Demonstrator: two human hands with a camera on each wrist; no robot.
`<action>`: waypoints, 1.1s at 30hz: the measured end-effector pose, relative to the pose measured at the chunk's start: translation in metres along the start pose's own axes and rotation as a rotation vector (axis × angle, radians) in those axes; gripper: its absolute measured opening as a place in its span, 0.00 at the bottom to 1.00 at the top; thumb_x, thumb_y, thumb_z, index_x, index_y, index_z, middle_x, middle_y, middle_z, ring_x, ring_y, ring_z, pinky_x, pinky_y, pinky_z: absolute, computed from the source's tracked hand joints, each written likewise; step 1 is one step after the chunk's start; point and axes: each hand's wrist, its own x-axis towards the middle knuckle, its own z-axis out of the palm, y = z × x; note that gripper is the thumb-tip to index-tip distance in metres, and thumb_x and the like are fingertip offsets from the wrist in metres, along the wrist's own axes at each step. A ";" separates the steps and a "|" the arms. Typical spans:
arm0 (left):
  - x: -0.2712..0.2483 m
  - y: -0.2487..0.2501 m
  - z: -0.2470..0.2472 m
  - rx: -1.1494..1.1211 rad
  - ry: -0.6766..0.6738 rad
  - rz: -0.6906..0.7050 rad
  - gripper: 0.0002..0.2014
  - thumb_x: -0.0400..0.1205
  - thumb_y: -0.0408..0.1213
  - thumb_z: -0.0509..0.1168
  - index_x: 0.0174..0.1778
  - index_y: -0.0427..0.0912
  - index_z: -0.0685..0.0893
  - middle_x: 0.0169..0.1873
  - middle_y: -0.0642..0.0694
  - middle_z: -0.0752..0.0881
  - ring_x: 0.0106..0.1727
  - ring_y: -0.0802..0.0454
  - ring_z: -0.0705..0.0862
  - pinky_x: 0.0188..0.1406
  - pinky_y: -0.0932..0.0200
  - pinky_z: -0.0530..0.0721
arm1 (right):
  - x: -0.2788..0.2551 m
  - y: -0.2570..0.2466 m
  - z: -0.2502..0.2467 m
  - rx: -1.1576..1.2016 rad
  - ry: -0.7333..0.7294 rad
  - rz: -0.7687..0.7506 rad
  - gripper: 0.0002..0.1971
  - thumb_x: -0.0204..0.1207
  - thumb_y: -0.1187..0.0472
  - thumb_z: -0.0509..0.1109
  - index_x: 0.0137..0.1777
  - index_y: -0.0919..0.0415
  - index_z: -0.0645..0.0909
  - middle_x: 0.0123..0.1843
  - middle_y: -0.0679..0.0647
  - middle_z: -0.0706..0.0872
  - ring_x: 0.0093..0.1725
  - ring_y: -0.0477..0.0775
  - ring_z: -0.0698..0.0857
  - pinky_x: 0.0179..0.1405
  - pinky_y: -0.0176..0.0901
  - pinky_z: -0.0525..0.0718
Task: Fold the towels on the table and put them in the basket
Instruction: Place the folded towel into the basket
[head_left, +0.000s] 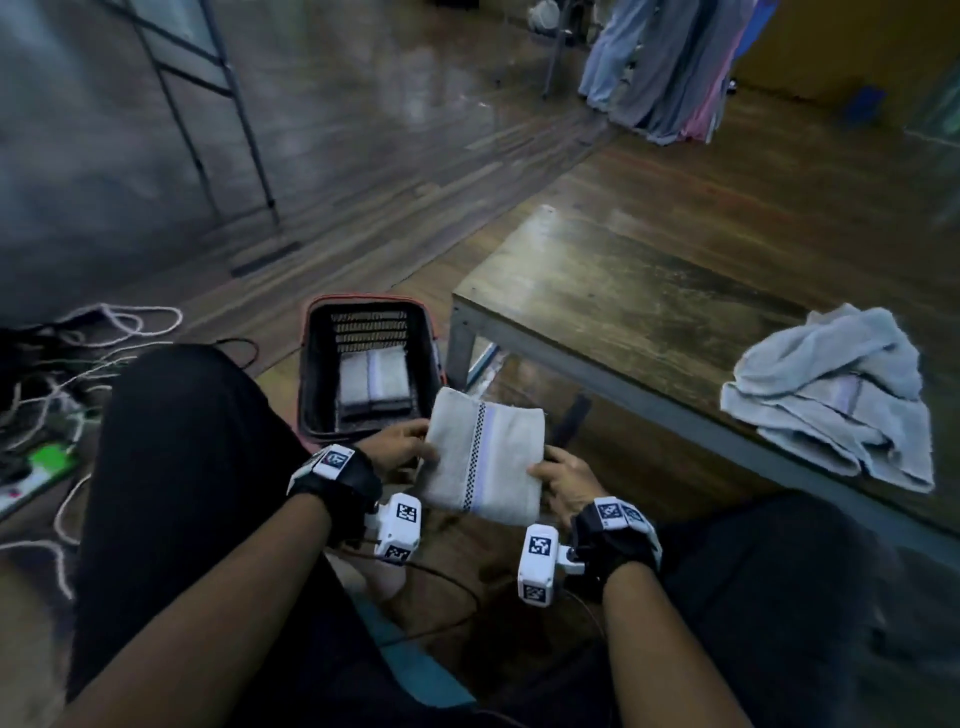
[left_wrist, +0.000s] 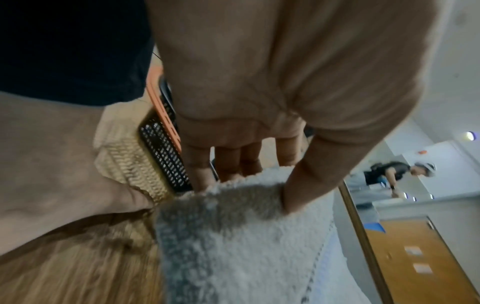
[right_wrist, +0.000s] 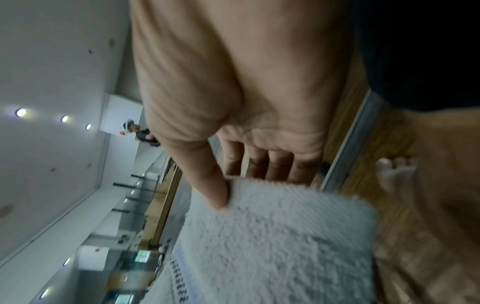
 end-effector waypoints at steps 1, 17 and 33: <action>-0.007 -0.003 -0.008 -0.039 0.042 0.002 0.16 0.75 0.19 0.60 0.48 0.45 0.79 0.38 0.45 0.78 0.40 0.50 0.76 0.33 0.60 0.71 | 0.003 -0.005 0.011 -0.012 -0.022 -0.012 0.23 0.73 0.78 0.62 0.69 0.68 0.74 0.58 0.66 0.83 0.55 0.64 0.82 0.48 0.51 0.82; 0.087 -0.041 -0.142 -0.090 0.630 -0.031 0.17 0.75 0.27 0.63 0.60 0.38 0.81 0.51 0.41 0.84 0.50 0.48 0.81 0.48 0.60 0.78 | 0.176 -0.014 0.177 -0.414 -0.166 -0.054 0.15 0.75 0.76 0.62 0.59 0.64 0.80 0.62 0.67 0.84 0.61 0.67 0.82 0.65 0.61 0.79; 0.360 -0.081 -0.246 0.230 0.660 -0.324 0.16 0.75 0.30 0.61 0.59 0.39 0.79 0.57 0.35 0.84 0.57 0.36 0.82 0.47 0.60 0.73 | 0.425 -0.005 0.280 -0.596 0.106 -0.093 0.19 0.76 0.72 0.55 0.65 0.65 0.78 0.61 0.65 0.84 0.55 0.63 0.82 0.41 0.39 0.70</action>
